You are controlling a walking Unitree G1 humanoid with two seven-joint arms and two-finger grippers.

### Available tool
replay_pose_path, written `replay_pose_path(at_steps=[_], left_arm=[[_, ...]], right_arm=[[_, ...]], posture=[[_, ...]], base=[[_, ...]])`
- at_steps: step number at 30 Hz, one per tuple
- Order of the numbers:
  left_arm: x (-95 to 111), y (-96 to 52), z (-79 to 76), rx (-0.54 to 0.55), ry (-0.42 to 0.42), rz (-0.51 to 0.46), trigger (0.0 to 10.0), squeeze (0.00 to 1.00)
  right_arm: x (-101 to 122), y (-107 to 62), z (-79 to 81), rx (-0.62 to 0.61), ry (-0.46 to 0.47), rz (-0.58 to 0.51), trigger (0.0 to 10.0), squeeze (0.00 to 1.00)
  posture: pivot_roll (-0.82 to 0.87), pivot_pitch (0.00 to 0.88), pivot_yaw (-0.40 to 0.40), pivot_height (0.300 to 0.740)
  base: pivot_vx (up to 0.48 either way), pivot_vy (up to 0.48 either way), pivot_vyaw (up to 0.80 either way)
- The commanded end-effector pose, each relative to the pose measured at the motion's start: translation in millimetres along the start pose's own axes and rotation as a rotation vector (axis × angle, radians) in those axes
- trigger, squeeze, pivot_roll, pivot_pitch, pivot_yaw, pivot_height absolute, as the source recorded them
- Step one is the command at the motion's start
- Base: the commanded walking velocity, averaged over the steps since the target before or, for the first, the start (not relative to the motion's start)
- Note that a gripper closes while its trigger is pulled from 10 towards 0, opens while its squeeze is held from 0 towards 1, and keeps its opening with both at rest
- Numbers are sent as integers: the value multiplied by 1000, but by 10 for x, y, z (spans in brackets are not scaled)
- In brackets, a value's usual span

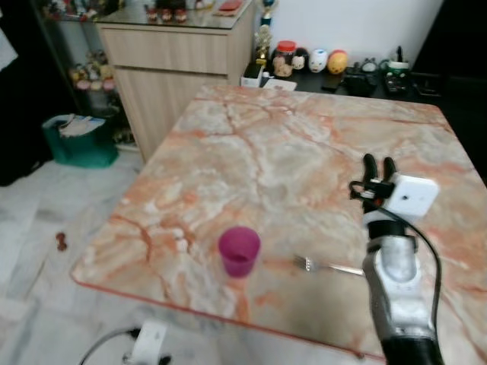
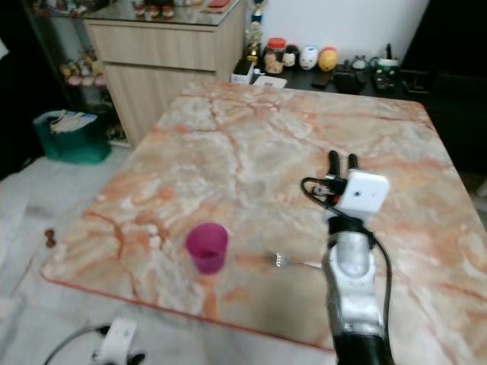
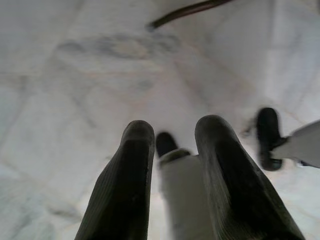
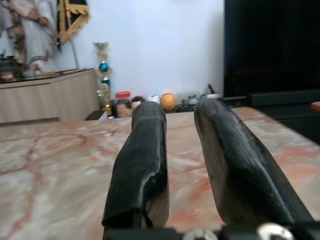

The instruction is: Setting the table

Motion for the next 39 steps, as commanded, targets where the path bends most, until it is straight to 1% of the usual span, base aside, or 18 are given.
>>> replay_pose_path(at_steps=[1,14,17,18,21,23,24,25,27,28,29,30,32,33,34,35,37,39], left_arm=[[-145,-32,63,13,-8,39,10000,0],[-151,-32,34,4,-4,38,10000,0],[-153,-33,31,3,-1,38,10000,0],[-151,-32,30,4,-2,38,10000,0],[-143,-31,31,6,-6,35,10000,0],[-142,-31,36,6,-5,35,10000,0],[-142,-31,36,6,-5,35,10000,0],[-142,-31,37,5,-4,35,10000,0],[-139,-30,37,4,-3,35,10000,0],[-137,-30,38,4,-4,35,10000,0],[-135,-29,38,4,-5,34,10000,0],[-133,-29,39,4,-5,34,10000,0],[-121,-26,40,3,-7,31,10000,0],[-121,-26,40,3,-7,31,10000,0],[-112,-24,37,2,-9,30,10000,0],[-110,-23,37,1,-10,29,10000,0],[-104,-22,37,-1,-11,28,10000,0],[-98,-20,41,-2,-12,28,10000,0]], right_arm=[[12,18,72,14,18,-5,10000,0],[15,25,73,17,16,-4,10000,0],[6,31,88,37,10,9,10000,0],[13,37,90,53,5,14,10000,0],[132,87,52,140,-52,15,10000,0],[185,79,79,309,-121,74,10000,0],[185,79,79,309,-121,74,10000,0],[191,53,73,378,-166,108,10000,0],[209,16,21,453,-238,152,10000,0],[249,-9,-35,492,-251,184,10000,0],[265,-35,-56,525,-258,207,10000,0],[272,-54,-64,547,-262,222,10000,0],[227,-209,-55,675,-281,323,10000,0],[227,-209,-55,675,-281,323,10000,0],[142,-418,-33,807,-295,433,10000,0],[118,-485,-30,848,-302,468,10000,0],[-6,-656,-122,914,-293,621,10000,0],[-77,-772,-161,960,-289,695,10000,0]], posture=[[22,0,-31,740],[24,0,-32,740],[24,0,-32,740],[24,0,-32,740],[20,0,-29,740],[10,0,-23,740],[10,0,-23,740],[10,0,-23,740],[-3,0,-20,740],[-3,0,-20,740],[-6,0,-20,740],[-8,0,-19,740],[-12,0,-17,740],[-12,0,-17,740],[-14,0,-12,740],[-14,0,-12,740],[-15,0,-10,740],[-17,0,-8,740]], base=[[0,0,0],[0,0,0],[0,0,0],[0,0,0],[0,0,0],[0,0,0],[0,0,0],[0,0,0],[0,0,0],[0,0,0],[0,0,0],[0,0,0],[0,0,0],[0,0,0],[0,0,0],[0,0,0],[0,0,0],[0,0,0]])
Point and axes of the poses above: a point about 5 cm out from each wrist's last joint towards the gripper, its own y axis pointing out of the wrist towards the gripper, its own x axis along the axis of the wrist's last joint, z = x × y, the point moved 5 cm from there along y, pointing out of the wrist towards the gripper, and after that the axes turned 13 degrees about y, right-handed, at the moved point
